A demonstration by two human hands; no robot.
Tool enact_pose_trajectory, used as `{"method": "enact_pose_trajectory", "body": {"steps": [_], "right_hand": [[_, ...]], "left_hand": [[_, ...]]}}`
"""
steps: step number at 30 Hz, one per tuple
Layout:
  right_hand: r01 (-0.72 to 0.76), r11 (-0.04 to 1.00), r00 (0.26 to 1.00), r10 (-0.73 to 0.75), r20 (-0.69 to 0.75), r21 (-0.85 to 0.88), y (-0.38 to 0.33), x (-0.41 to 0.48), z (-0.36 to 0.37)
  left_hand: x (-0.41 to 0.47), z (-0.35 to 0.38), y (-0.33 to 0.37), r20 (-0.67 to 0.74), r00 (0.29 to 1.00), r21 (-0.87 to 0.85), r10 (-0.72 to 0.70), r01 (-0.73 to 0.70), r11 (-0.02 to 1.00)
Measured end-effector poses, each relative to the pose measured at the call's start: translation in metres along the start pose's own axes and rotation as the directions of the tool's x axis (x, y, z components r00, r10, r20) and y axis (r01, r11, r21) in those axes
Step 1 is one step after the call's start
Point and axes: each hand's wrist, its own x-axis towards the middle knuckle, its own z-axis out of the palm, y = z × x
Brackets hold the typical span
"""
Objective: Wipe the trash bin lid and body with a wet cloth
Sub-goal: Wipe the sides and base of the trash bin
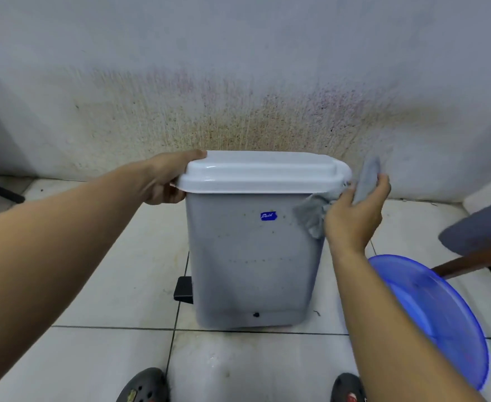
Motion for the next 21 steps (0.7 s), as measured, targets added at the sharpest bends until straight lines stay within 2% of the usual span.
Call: {"method": "enact_pose_trajectory", "body": {"steps": [3, 5, 10, 12, 14, 16, 18, 20, 21], "right_hand": [[0.261, 0.962, 0.962, -0.253, 0.097, -0.08, 0.032, -0.043, 0.018], [0.341, 0.921, 0.936, -0.313, 0.162, -0.19, 0.043, -0.06, 0.026], [0.455, 0.792, 0.889, -0.374, 0.265, -0.408, 0.056, -0.068, 0.038], [0.422, 0.74, 0.906, -0.336, 0.257, -0.523, 0.053, -0.07, 0.039], [0.347, 0.753, 0.938, -0.285, 0.199, -0.559, 0.045, -0.068, 0.035], [0.295, 0.823, 0.954, -0.221, 0.204, -0.485, 0.036, -0.063, 0.028], [0.159, 0.929, 0.981, -0.112, 0.155, -0.335, 0.031, -0.056, 0.02], [0.014, 0.997, 1.0, -0.013, 0.016, -0.078, 0.022, -0.05, 0.012], [-0.003, 0.998, 0.998, 0.006, -0.061, 0.059, 0.016, -0.049, 0.007]], "left_hand": [[0.015, 0.001, 0.001, -0.009, 1.0, -0.025, -0.002, 0.002, 1.0], [0.02, 0.0, 0.001, -0.012, 1.0, -0.034, -0.007, 0.006, 0.999], [0.033, -0.006, -0.002, -0.013, 1.0, -0.017, -0.023, 0.023, 1.0], [0.037, -0.009, -0.004, -0.01, 1.0, -0.017, -0.024, 0.024, 1.0], [0.04, -0.01, -0.006, -0.01, 1.0, -0.017, -0.025, 0.025, 1.0], [0.042, -0.012, -0.008, -0.014, 1.0, -0.024, -0.027, 0.027, 0.999], [0.043, -0.013, -0.008, -0.005, 1.0, -0.033, -0.029, 0.029, 0.999], [0.044, -0.014, -0.008, -0.001, 1.0, -0.043, -0.029, 0.029, 0.999], [0.044, -0.014, -0.008, -0.003, 1.0, -0.046, -0.03, 0.03, 0.998]]}}
